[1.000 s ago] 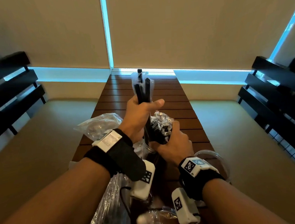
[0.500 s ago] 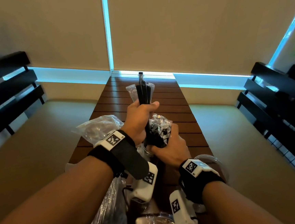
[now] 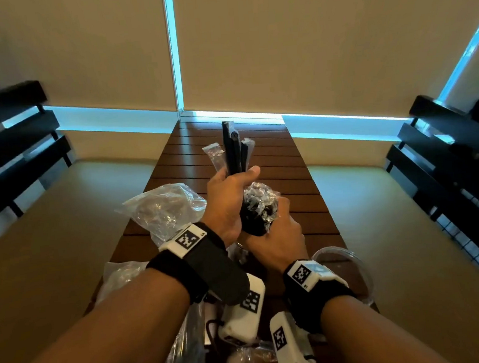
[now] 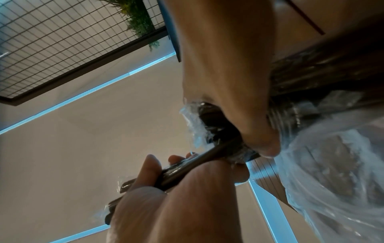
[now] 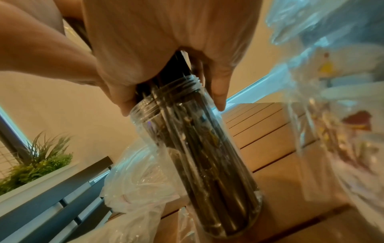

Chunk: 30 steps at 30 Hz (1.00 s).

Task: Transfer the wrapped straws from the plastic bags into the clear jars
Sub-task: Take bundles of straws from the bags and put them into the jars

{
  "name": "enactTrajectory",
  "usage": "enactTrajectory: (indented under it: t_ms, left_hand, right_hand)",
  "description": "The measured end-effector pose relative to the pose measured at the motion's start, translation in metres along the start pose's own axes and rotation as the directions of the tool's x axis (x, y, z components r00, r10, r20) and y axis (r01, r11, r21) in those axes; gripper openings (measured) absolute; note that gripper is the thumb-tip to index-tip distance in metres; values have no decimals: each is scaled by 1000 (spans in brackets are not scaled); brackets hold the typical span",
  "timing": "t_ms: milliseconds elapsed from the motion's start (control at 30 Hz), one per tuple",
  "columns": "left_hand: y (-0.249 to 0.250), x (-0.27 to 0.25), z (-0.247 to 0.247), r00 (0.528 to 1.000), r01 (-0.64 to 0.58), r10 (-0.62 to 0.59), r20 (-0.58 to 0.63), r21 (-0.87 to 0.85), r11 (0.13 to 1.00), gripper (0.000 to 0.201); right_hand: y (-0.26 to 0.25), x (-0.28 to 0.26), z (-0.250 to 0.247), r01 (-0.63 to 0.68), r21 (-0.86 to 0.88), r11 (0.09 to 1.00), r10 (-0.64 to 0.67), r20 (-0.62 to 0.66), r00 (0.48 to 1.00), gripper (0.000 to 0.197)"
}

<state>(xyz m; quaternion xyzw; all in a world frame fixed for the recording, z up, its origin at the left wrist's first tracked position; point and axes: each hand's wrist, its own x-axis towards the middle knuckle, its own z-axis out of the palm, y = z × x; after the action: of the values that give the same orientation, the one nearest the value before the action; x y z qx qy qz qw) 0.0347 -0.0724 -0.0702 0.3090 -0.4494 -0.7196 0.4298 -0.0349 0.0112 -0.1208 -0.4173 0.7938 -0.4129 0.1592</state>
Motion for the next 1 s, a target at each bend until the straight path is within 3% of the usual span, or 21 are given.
enactTrajectory:
  t_ms: [133, 267, 400, 500, 600, 733, 833, 900, 1000]
  left_hand:
    - [-8, -3, -10, 999, 24, -24, 39, 6, 1000, 17]
    - [-25, -4, -10, 993, -115, 104, 64, 215, 970, 29]
    - [-37, 0, -21, 979, -205, 189, 79, 448, 870, 25]
    - [-48, 1, -36, 961, -275, 229, 156, 629, 727, 38]
    - [-51, 3, -41, 945, -326, 262, 197, 630, 704, 40]
    - [-51, 4, -43, 927, -371, 294, 234, 687, 625, 27]
    - [-49, 1, -41, 909, -415, 320, 268, 662, 625, 18]
    - [-47, -1, -40, 887, -460, 364, 285, 624, 632, 11]
    - [-42, -2, -37, 849, -528, 423, 318, 568, 632, 10]
  right_hand:
    - [1, 1, -4, 38, 14, 999, -38, 40, 998, 90]
    - [4, 5, -5, 38, -4, 999, -38, 56, 998, 74]
    - [8, 4, -7, 68, 29, 997, -70, 72, 995, 71]
    - [9, 5, -8, 75, 96, 993, -87, 128, 988, 89]
    - [11, 12, -7, -14, 253, 967, -43, 219, 975, 105]
    - [5, 15, -11, -89, 424, 901, -2, 210, 978, 97]
    - [-14, 16, -18, 29, 453, 891, -69, 71, 995, 76]
    - [-35, 15, -21, 217, 332, 918, -201, -82, 976, 61]
    - [-70, 17, -26, 516, 76, 853, -470, -315, 824, 48]
